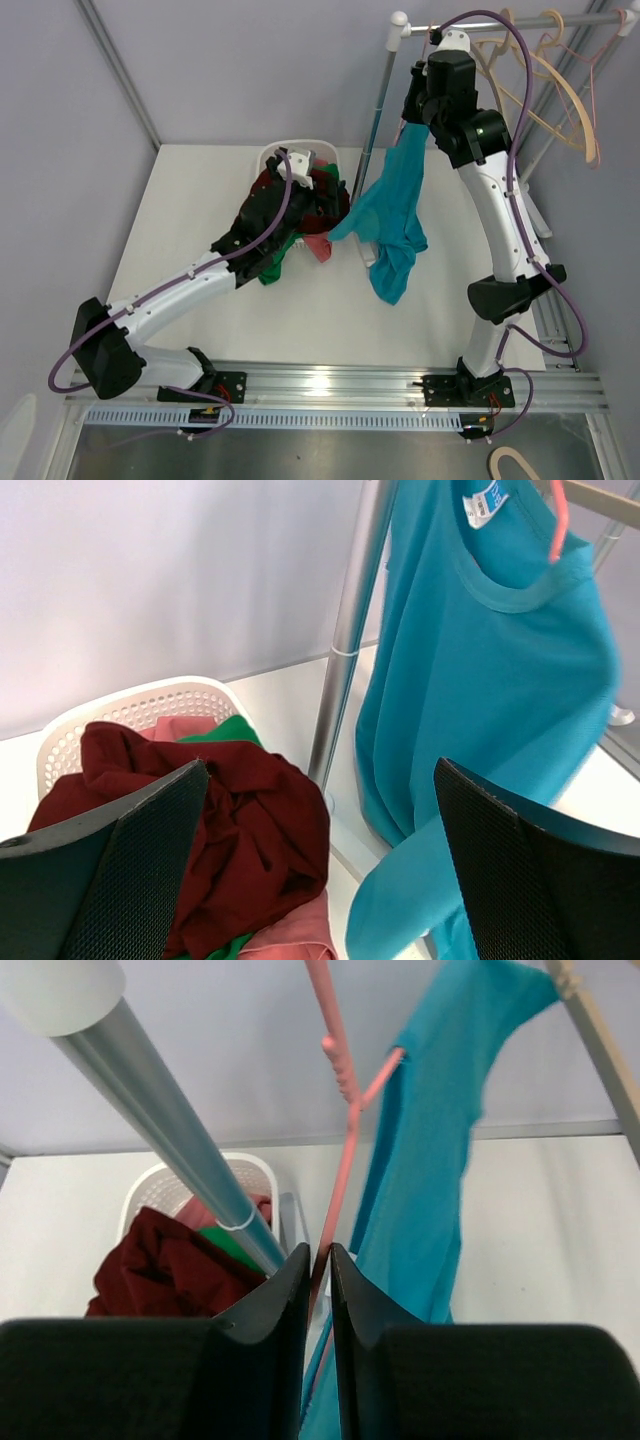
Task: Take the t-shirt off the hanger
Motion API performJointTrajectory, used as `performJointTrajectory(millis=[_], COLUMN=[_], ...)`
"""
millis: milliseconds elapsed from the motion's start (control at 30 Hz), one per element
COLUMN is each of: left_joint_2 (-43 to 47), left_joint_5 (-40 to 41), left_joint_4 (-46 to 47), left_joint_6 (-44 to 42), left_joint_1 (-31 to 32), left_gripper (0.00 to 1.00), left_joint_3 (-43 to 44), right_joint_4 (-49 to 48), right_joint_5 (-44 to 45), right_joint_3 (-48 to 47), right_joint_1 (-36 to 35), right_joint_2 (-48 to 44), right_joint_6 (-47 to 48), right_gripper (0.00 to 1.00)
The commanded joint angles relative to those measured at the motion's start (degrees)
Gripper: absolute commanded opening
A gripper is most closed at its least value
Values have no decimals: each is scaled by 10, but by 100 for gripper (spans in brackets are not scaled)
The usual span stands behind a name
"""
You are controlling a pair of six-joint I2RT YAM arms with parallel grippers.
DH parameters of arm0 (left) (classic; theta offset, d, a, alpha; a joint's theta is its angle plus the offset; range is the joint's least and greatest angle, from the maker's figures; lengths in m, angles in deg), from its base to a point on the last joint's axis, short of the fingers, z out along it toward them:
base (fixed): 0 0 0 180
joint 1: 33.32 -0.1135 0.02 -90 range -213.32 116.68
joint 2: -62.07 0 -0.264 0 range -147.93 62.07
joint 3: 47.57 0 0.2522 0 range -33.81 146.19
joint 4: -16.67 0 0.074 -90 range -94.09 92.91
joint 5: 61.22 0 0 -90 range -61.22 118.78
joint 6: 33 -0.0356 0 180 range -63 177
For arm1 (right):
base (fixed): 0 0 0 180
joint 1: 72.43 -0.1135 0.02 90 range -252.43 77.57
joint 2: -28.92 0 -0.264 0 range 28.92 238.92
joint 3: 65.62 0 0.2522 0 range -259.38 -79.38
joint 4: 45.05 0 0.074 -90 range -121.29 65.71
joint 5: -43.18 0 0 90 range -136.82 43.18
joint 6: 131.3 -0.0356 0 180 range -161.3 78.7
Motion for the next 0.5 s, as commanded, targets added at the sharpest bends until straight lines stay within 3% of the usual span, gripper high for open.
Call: performJointTrajectory(millis=[0, 300, 367, 400, 467], left_joint_2=[22, 35, 37, 38, 39], left_joint_5=[-14, -26, -27, -25, -24], left_joint_4=[27, 25, 25, 26, 26], left_joint_6=[-11, -15, -19, -21, -23], left_joint_1=[8, 18, 22, 23, 25], left_gripper=[100, 99, 100, 99, 99], left_joint_3=[-3, -2, -2, -2, -2], right_joint_4=[-13, -5, -6, -6, -10], right_joint_5=[70, 112, 113, 114, 118], right_joint_3=[-19, -19, -19, -19, -19], right_joint_1=[-9, -12, -12, -12, -12], right_joint_2=[3, 9, 13, 14, 17], right_joint_6=[16, 26, 29, 29, 31], right_gripper=[17, 12, 15, 24, 24])
